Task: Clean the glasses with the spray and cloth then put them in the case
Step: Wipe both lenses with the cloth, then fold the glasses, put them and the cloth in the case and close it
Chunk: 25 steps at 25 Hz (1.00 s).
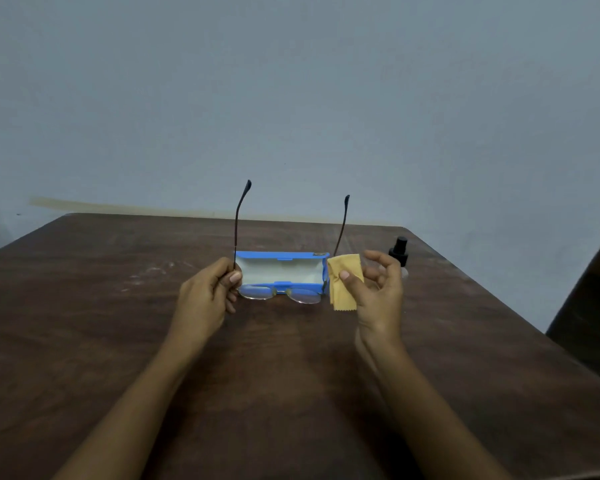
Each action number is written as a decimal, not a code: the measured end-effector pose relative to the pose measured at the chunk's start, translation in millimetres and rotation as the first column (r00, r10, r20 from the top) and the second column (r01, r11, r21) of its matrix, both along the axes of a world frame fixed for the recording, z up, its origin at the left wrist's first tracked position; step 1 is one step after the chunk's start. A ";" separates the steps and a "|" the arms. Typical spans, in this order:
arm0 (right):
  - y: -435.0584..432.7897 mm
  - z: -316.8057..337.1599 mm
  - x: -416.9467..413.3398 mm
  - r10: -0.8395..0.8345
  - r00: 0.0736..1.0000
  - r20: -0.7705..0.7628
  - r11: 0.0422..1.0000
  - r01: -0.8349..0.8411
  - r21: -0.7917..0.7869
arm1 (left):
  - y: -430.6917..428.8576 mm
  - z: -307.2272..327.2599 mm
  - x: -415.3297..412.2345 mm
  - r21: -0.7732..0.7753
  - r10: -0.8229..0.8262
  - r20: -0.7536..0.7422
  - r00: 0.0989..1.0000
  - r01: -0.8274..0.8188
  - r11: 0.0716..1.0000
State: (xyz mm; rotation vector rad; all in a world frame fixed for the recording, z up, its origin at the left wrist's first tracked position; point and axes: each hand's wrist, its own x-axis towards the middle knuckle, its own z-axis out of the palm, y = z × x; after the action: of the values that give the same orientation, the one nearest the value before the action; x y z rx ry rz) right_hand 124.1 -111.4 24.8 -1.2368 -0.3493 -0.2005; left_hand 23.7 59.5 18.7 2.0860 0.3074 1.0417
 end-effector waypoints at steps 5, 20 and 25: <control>-23.9 -8.3 4.8 0.020 0.981 -0.194 0.976 -0.061 -0.208 | -4.0 -6.7 3.2 -0.063 -0.052 -0.020 0.998 0.051 0.997; -62.5 -19.3 9.0 -0.206 0.967 -0.152 0.715 0.043 -0.698 | -17.1 -9.8 2.4 -0.077 -0.108 -0.112 0.988 0.100 0.992; -63.4 -17.4 2.2 -0.204 0.979 0.006 0.551 0.120 -0.826 | -18.0 -7.9 0.6 -0.068 -0.111 -0.115 0.987 0.104 0.992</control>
State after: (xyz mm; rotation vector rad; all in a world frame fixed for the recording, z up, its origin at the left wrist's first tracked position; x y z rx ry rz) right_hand 126.3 -174.9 7.4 -2.2325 -0.2432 -0.1343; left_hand 24.3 41.6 10.8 2.0881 0.2796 0.8363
